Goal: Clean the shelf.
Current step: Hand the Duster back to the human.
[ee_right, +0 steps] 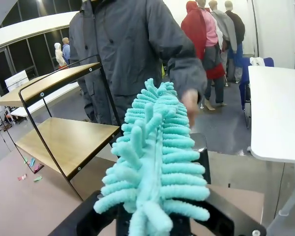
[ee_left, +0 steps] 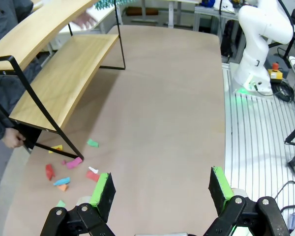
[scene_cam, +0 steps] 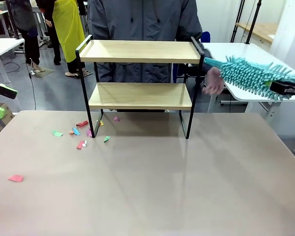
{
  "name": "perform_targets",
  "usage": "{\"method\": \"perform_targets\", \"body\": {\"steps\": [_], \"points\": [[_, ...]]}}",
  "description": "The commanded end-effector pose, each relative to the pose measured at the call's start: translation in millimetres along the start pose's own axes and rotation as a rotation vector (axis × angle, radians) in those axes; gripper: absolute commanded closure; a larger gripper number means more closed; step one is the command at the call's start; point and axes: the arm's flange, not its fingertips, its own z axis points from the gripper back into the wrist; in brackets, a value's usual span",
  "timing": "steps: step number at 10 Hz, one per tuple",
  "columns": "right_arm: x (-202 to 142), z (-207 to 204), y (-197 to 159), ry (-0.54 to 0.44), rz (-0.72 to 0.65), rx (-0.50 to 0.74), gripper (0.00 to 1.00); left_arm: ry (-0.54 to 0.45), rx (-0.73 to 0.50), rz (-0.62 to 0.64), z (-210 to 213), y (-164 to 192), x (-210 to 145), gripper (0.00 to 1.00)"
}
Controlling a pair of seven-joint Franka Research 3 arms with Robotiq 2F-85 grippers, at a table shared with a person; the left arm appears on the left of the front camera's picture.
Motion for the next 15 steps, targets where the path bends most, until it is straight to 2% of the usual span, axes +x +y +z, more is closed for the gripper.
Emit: {"method": "perform_targets", "body": {"steps": [1,9,10,12,13,15], "points": [[0,1,2,0.015,-0.006,-0.037,0.84,-0.027,-0.004,-0.018,0,1,1,0.0],[0,1,2,0.015,-0.006,-0.037,0.84,-0.027,-0.004,-0.018,0,1,1,0.0],[0,0,0,0.0,0.0,0.0,0.53,-0.027,-0.004,-0.018,0,1,1,0.0],[3,1,3,0.02,0.003,-0.022,0.0,-0.027,-0.004,-0.018,0,1,1,0.0],[10,5,3,0.02,-0.01,-0.034,0.0,-0.027,-0.004,-0.018,0,1,1,0.0],[48,20,4,-0.027,-0.076,-0.025,0.03,-0.027,-0.004,-0.018,0,1,1,0.0]]}}
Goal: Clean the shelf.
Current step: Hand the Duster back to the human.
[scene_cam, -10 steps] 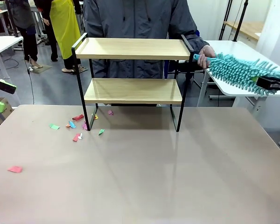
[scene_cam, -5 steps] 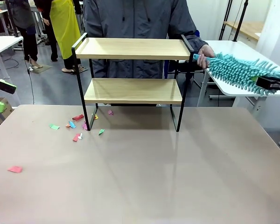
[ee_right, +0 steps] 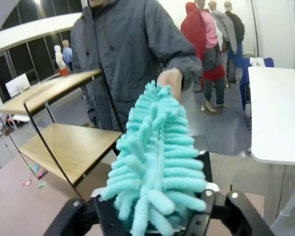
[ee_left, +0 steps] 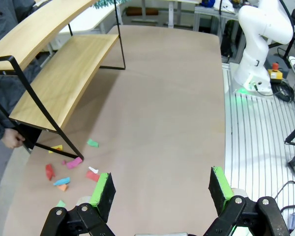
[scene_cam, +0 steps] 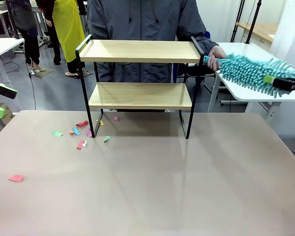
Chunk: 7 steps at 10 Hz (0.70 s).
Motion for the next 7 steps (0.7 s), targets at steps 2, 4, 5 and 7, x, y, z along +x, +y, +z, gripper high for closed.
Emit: {"method": "perform_targets", "body": {"steps": [2,4,5,7], "points": [[85,35,-6,-0.113,-0.144,-0.038,0.0,-0.027,-0.004,-0.018,0,1,1,0.0],[134,60,-23,-0.24,-0.249,-0.079,0.0,-0.027,-0.004,-0.018,0,1,1,0.0],[150,73,-36,-0.295,-0.32,-0.098,0.0,-0.027,-0.004,-0.018,0,1,1,0.0],[165,88,-57,-0.344,-0.401,-0.117,0.0,-0.027,-0.004,-0.018,0,1,1,0.0]]}}
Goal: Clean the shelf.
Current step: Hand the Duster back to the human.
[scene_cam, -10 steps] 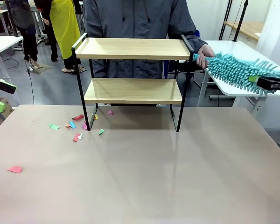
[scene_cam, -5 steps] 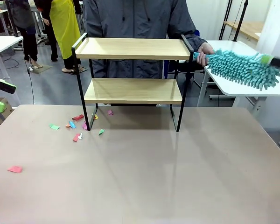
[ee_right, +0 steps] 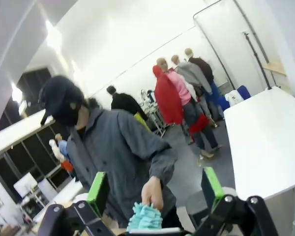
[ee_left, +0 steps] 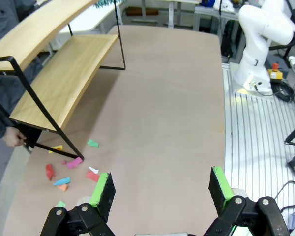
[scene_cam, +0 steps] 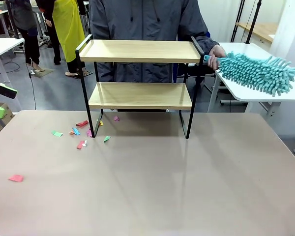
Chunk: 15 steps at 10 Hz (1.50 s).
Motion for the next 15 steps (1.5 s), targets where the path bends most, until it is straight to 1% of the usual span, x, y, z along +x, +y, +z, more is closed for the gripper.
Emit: {"method": "perform_targets", "body": {"steps": [1,2,15], "points": [[8.2,-3.1,-6.9,0.009,-0.081,-0.003,0.0,-0.027,-0.004,-0.017,-0.5,1.5,0.7,0.0],[0.0,0.0,0.0,0.0,0.0,0.0,0.0,-0.027,-0.004,-0.017,-0.5,1.5,0.7,0.0],[0.0,0.0,0.0,0.0,0.0,0.0,0.0,-0.027,-0.004,-0.017,-0.5,1.5,0.7,0.0]]}}
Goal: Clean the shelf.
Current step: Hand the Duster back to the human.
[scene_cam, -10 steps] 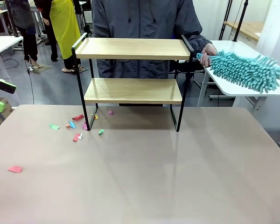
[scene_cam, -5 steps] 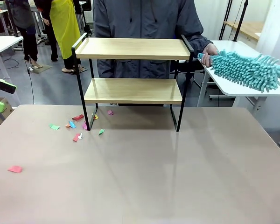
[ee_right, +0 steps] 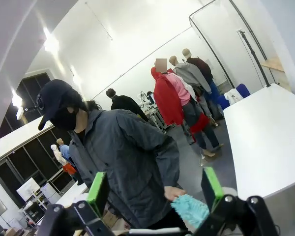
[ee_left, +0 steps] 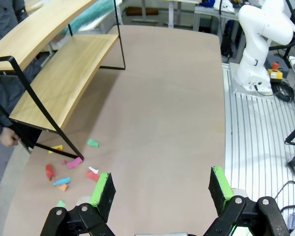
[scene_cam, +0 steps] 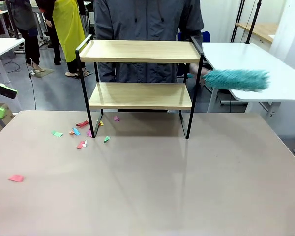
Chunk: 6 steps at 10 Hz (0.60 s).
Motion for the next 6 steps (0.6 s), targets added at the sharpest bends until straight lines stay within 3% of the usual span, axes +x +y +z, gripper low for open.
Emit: {"method": "perform_targets", "body": {"steps": [1,6], "points": [[1.5,0.8,2.0,-0.004,0.02,0.001,0.0,-0.027,-0.004,-0.017,-0.4,1.4,0.8,0.0],[1.5,0.8,2.0,-0.004,0.02,0.001,0.0,-0.027,-0.004,-0.017,-0.4,1.4,0.8,0.0]]}}
